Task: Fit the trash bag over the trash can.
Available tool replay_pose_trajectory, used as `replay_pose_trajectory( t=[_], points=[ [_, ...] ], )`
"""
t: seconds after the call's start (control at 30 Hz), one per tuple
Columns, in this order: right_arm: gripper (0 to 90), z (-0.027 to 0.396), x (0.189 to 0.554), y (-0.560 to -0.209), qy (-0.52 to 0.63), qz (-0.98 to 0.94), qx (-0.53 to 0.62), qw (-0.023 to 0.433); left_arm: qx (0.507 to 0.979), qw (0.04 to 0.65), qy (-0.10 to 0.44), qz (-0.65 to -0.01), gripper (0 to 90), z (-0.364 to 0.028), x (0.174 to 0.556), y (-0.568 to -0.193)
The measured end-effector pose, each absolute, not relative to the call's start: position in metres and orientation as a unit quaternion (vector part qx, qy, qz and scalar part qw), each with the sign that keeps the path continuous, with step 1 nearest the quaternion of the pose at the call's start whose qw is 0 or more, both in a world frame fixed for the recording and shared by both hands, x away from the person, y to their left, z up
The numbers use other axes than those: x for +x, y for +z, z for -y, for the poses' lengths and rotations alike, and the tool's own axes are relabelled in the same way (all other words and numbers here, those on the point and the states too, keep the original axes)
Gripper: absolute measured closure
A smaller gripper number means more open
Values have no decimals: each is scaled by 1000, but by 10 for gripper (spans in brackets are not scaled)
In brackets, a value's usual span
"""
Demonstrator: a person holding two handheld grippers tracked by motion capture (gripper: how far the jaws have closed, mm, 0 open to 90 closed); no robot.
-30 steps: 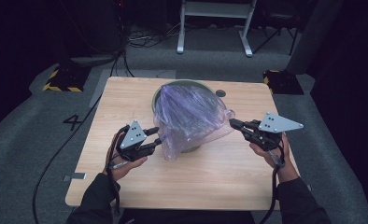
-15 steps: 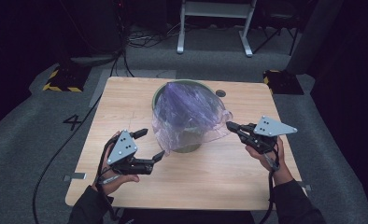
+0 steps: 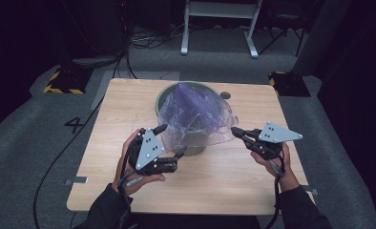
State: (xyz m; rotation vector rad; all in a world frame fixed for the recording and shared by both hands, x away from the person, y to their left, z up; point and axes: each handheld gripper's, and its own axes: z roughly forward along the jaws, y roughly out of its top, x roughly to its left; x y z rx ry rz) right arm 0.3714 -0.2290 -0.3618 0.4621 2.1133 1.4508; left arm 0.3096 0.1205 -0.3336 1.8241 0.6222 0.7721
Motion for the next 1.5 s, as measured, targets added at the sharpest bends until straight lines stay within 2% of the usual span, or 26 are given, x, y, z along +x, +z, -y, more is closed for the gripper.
replay_pose_trajectory(
  t=[0.1,0.13,0.17,0.23,0.3,0.57,1.0,1.27,1.33,1.4,1.5],
  points=[
    [900,229,372,-363,535,-783,172,266,759,500,315,-275,381,-125,326,-336],
    [900,229,373,-364,536,-783,174,263,763,497,307,-275,479,-127,332,-336],
    [900,229,374,-364,537,-783,174,261,764,496,303,-279,504,-130,336,-337],
    [900,230,375,-365,536,-783,176,261,766,493,302,-283,631,-137,346,-339],
    [900,229,377,-366,537,-783,180,258,764,488,307,-289,709,-145,354,-341],
    [900,217,392,-373,525,-787,203,252,758,485,289,-326,881,-172,378,-351],
    [900,217,413,-389,503,-798,229,240,753,472,257,-380,888,-186,412,-376],
    [900,215,422,-396,493,-804,233,236,760,460,253,-383,858,-182,422,-389],
    [885,214,421,-397,493,-804,230,240,757,461,261,-381,816,-181,420,-389],
    [852,215,418,-395,495,-802,228,243,755,462,270,-380,735,-182,415,-388],
    [709,220,409,-390,501,-799,219,252,746,477,276,-373,563,-188,406,-386]
  ],
)
